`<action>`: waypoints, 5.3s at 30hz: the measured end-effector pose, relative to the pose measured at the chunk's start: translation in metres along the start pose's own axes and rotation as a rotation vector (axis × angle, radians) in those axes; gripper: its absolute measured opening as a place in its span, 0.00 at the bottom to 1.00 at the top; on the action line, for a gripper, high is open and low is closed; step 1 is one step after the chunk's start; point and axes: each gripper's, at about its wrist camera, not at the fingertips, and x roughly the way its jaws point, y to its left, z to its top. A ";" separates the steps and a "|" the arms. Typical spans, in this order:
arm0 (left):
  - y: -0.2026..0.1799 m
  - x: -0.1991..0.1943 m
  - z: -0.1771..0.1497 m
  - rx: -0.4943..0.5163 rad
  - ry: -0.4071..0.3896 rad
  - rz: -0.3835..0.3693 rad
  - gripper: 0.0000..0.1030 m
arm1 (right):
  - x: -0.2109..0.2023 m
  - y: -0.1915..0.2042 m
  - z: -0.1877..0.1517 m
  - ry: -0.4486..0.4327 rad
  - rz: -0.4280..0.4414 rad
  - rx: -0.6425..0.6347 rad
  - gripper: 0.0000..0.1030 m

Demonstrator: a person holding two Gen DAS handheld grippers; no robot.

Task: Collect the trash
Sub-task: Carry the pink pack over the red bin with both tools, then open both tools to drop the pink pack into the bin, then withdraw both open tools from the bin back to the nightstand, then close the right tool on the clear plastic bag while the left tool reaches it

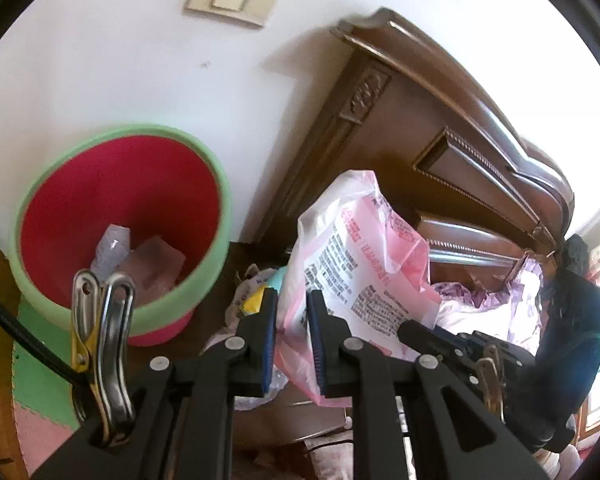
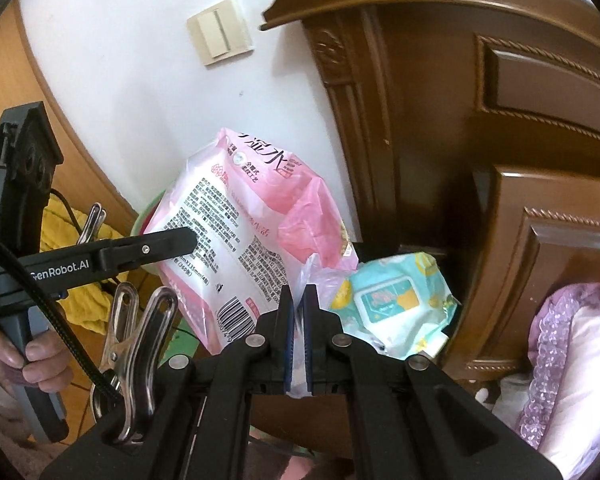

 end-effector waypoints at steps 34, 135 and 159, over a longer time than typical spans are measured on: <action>0.132 -0.022 0.048 -0.124 -0.022 0.043 0.15 | 0.092 0.111 0.077 0.038 -0.008 -0.059 0.05; 0.084 0.118 -0.129 -0.122 0.333 0.130 0.36 | 0.168 -0.032 -0.142 0.344 -0.226 0.347 0.29; 0.096 0.174 -0.156 -0.094 0.433 0.139 0.40 | 0.174 -0.026 -0.220 0.470 -0.142 0.425 0.01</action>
